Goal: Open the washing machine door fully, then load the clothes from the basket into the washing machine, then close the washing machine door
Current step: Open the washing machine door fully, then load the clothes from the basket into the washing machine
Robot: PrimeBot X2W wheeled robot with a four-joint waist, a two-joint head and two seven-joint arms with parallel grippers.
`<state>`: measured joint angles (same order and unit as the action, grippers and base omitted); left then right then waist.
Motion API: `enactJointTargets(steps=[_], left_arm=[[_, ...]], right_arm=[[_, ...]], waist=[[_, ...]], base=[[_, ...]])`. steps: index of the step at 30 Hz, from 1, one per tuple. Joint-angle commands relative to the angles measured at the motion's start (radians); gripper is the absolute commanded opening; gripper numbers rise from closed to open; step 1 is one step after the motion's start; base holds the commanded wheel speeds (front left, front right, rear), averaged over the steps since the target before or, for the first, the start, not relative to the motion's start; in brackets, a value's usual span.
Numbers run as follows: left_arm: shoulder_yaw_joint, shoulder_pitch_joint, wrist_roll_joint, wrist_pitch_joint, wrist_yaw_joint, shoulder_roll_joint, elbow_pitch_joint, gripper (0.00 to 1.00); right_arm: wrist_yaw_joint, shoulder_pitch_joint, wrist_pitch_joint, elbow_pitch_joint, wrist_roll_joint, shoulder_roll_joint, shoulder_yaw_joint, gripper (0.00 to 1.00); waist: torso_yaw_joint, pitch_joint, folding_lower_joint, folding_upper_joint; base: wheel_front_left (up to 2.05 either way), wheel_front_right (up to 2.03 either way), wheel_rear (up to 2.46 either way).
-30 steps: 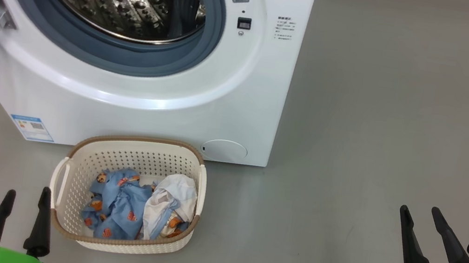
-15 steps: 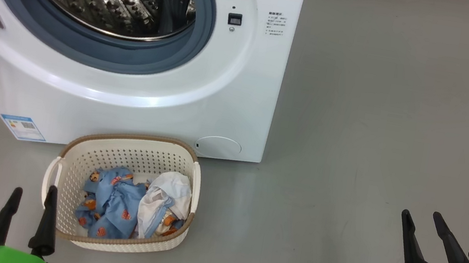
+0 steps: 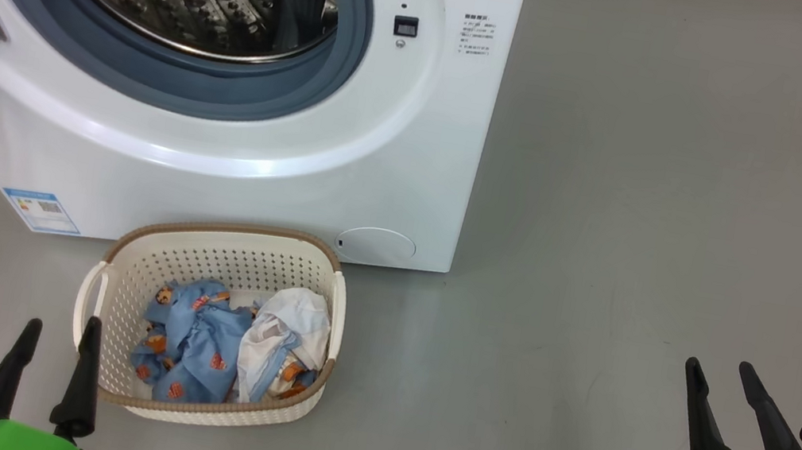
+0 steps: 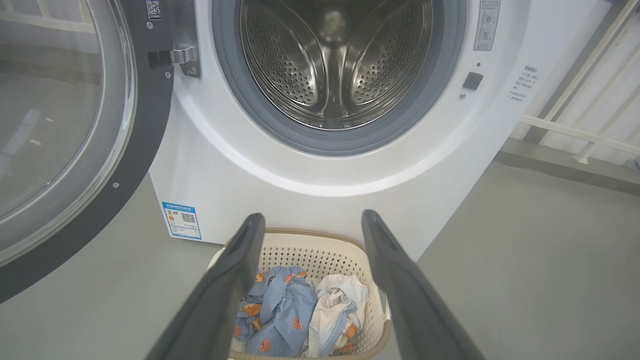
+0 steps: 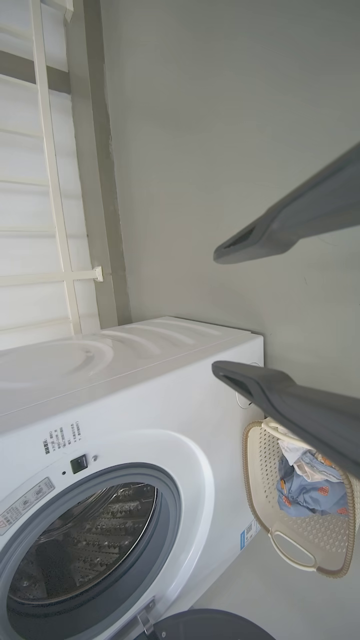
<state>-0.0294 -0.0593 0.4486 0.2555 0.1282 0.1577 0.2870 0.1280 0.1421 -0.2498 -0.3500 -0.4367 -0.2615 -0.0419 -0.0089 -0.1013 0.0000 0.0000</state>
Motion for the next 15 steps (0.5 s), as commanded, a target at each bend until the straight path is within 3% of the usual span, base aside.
enactJointTargets(steps=[1,7,15], left_arm=[[0.035,-0.024,0.004,0.006,0.002,0.026,-0.027,1.0],[0.034,-0.03,0.006,0.006,0.002,0.028,-0.029,1.0],[0.027,-0.039,0.01,0.006,0.002,0.034,-0.03,1.0]], right_arm=[[0.003,0.015,-0.012,0.026,0.004,-0.014,-0.016,1.0],[0.003,0.02,-0.012,0.028,0.005,-0.011,-0.016,1.0],[0.003,0.025,-0.012,0.029,0.005,-0.011,-0.016,1.0]], waist=[[0.001,-0.002,0.0,0.0],[0.001,-0.008,0.0,0.0],[0.005,-0.017,0.0,0.0]], base=[[0.0,0.0,0.0],[0.08,-0.17,0.1],[0.61,-0.96,0.35]])
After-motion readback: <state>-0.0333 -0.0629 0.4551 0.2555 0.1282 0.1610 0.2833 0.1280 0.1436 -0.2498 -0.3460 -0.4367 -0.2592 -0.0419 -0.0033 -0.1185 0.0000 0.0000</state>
